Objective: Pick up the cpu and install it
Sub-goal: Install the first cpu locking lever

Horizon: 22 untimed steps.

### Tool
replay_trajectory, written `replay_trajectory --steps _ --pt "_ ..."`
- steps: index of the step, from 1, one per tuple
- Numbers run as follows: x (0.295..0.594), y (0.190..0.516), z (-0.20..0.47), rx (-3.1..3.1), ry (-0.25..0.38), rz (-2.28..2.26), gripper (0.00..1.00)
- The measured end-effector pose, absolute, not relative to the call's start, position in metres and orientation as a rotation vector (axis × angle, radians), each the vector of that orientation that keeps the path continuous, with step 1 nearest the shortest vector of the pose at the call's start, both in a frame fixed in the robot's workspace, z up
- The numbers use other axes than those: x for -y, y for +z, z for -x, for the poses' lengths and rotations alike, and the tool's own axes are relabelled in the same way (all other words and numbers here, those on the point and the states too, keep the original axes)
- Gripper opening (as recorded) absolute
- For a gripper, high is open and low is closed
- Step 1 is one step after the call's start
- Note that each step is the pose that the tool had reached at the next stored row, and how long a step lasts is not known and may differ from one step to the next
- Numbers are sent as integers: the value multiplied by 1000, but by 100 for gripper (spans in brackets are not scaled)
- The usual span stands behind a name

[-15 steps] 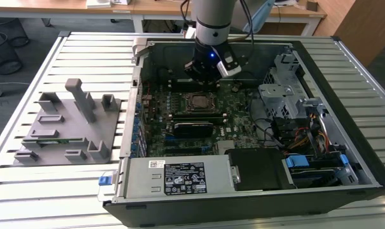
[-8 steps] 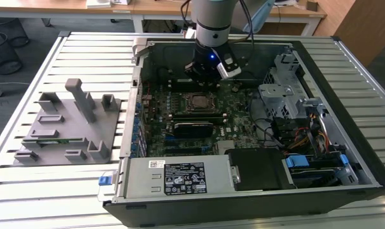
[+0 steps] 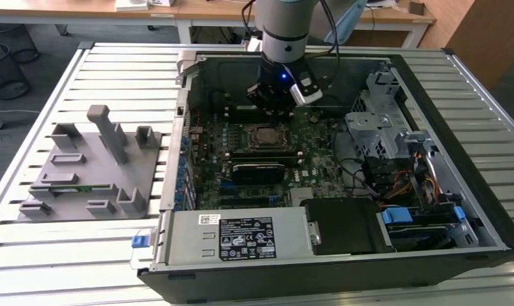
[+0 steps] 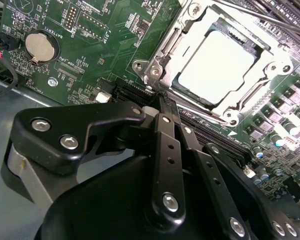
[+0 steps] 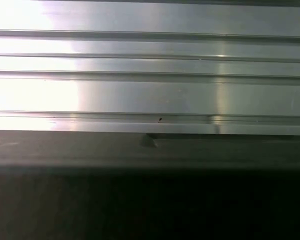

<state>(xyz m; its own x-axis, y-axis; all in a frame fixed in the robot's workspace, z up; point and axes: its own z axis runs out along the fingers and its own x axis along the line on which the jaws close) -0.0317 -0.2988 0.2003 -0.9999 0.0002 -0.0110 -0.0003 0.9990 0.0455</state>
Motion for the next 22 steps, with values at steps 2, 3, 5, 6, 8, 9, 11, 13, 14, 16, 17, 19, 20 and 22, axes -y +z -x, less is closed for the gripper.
replay_trajectory --steps 2,3,5,6,8,9,11,13,14,16,17,19,20,22 --pt "299 201 32 -3130 71 0 11" --pt "299 201 32 -3130 71 0 11" --pt "299 201 32 -3130 71 0 11" --pt "299 201 32 -3130 70 0 11" --pt "299 200 32 -3130 69 0 11" --pt "299 200 32 -3130 68 0 11" --pt "299 199 31 -3130 67 0 11" --pt "299 199 31 -3130 65 0 11" --pt "299 199 31 -3130 63 0 11" --pt "299 198 31 -3130 58 0 11" --pt "299 198 31 -3130 55 0 11" --pt "299 199 31 -3130 55 0 11" --pt "299 199 31 -3130 56 0 11" --pt "299 200 31 -3130 56 0 11"
